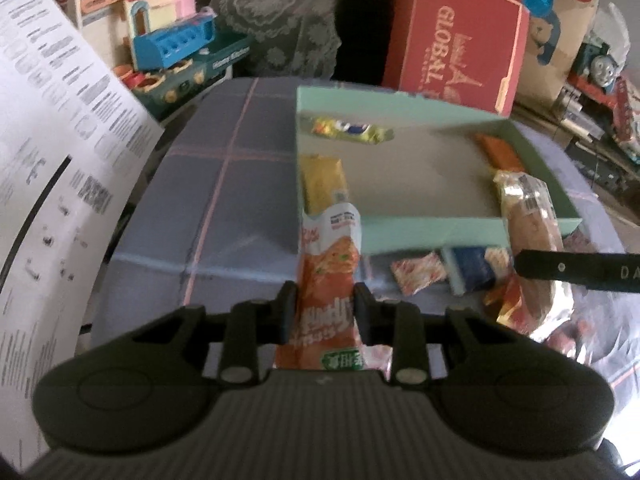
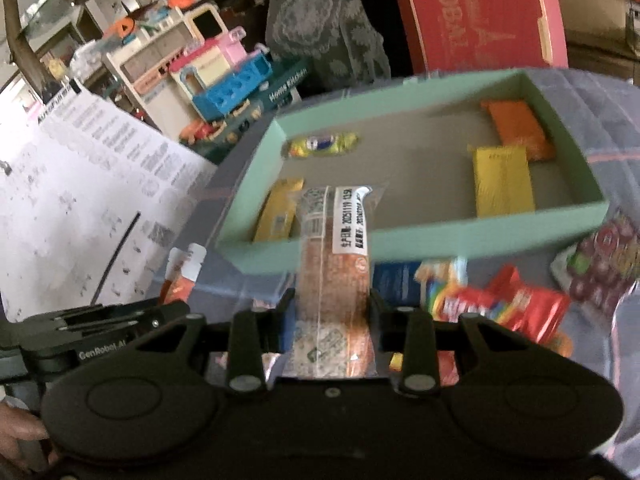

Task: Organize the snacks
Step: 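Carry the bread roll and chip bag into the tray and release them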

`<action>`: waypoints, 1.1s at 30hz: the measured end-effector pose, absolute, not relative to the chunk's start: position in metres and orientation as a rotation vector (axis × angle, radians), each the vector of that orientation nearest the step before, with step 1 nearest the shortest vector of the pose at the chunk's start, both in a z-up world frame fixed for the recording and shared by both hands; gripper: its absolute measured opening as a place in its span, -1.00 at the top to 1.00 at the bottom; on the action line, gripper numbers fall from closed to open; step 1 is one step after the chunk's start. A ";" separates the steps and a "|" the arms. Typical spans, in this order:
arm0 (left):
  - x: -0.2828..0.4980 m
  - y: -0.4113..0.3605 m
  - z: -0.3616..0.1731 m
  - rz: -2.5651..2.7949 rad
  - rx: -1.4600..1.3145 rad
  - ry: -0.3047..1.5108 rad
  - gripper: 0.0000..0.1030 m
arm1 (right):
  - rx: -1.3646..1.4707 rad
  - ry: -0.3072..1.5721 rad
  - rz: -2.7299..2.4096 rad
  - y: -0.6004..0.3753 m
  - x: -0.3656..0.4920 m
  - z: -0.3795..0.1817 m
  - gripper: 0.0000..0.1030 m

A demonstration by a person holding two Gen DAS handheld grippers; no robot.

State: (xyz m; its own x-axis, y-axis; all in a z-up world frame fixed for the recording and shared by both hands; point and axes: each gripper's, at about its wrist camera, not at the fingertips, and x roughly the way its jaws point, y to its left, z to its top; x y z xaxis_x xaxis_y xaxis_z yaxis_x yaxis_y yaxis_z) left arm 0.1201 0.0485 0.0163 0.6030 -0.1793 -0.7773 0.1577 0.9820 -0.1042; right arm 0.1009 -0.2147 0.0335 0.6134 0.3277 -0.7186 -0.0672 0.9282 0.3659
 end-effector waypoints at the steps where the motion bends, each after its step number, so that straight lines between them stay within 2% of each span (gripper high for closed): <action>1: 0.125 0.046 0.019 -0.200 -0.026 0.899 0.43 | 0.316 0.877 0.229 -0.218 0.104 0.038 0.32; 14: 0.247 0.011 0.040 -0.198 -0.022 0.873 0.42 | 0.303 0.838 0.168 -0.253 0.204 0.059 0.32; 22: 0.320 -0.009 0.016 -0.173 -0.011 0.914 0.41 | 0.273 0.888 0.116 -0.268 0.279 0.033 0.32; 28: 0.346 -0.018 -0.011 -0.160 -0.010 0.951 0.40 | 0.261 0.925 0.102 -0.271 0.308 0.006 0.32; 31: 0.352 -0.022 -0.020 -0.136 0.011 0.949 0.26 | 0.246 0.922 0.097 -0.271 0.320 -0.001 0.30; 32: 0.352 -0.023 -0.021 -0.123 0.020 0.939 0.04 | 0.245 0.911 0.090 -0.271 0.321 -0.001 0.23; 33: 0.351 -0.025 -0.021 -0.111 0.030 0.931 -0.21 | 0.250 0.900 0.080 -0.271 0.321 0.000 -0.14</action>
State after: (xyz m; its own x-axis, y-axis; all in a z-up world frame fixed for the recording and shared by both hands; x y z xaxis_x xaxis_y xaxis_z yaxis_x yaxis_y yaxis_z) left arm 0.3515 -0.0253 -0.0209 0.5916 -0.0828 -0.8020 0.1087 0.9938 -0.0223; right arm 0.3208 -0.2706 -0.0002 0.6209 0.1735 -0.7645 0.0353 0.9680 0.2483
